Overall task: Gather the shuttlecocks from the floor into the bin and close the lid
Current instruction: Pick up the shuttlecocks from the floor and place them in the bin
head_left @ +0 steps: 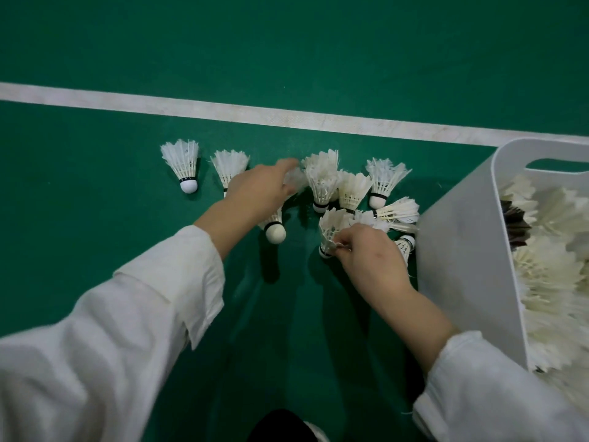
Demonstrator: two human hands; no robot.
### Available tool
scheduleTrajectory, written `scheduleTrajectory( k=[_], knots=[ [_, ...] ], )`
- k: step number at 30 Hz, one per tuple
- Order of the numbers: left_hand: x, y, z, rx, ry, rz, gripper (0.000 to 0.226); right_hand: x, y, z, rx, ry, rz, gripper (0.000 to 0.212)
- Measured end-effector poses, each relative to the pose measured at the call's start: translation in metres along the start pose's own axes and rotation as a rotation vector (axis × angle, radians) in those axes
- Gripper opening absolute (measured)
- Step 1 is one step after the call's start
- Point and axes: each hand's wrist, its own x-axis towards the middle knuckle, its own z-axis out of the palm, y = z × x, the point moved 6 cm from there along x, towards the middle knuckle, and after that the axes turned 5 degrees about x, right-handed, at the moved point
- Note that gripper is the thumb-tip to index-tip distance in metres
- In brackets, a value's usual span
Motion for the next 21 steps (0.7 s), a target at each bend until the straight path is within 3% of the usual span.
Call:
scheduleTrajectory(
  k=[3,8,13,18,21],
  knots=[
    [-0.006,-0.002,0.0,-0.014,0.059,-0.024,0.028,0.0,0.004,0.001,-0.032,0.015,0.001,0.015],
    [-0.04,-0.009,-0.018,-0.037,0.121,-0.045,0.029,-0.006,-0.002,-0.001,-0.07,-0.002,-0.109,0.015],
    [-0.092,-0.001,-0.055,-0.15,0.196,-0.056,0.032,-0.023,-0.031,-0.056,0.049,0.043,-0.267,0.022],
    [-0.141,0.053,-0.095,-0.276,0.304,0.103,0.027,-0.066,-0.03,-0.151,0.058,0.038,-0.378,0.018],
    [-0.165,0.1,-0.114,-0.31,0.357,0.252,0.023,-0.104,0.009,-0.205,0.116,0.096,-0.319,0.007]
  ],
)
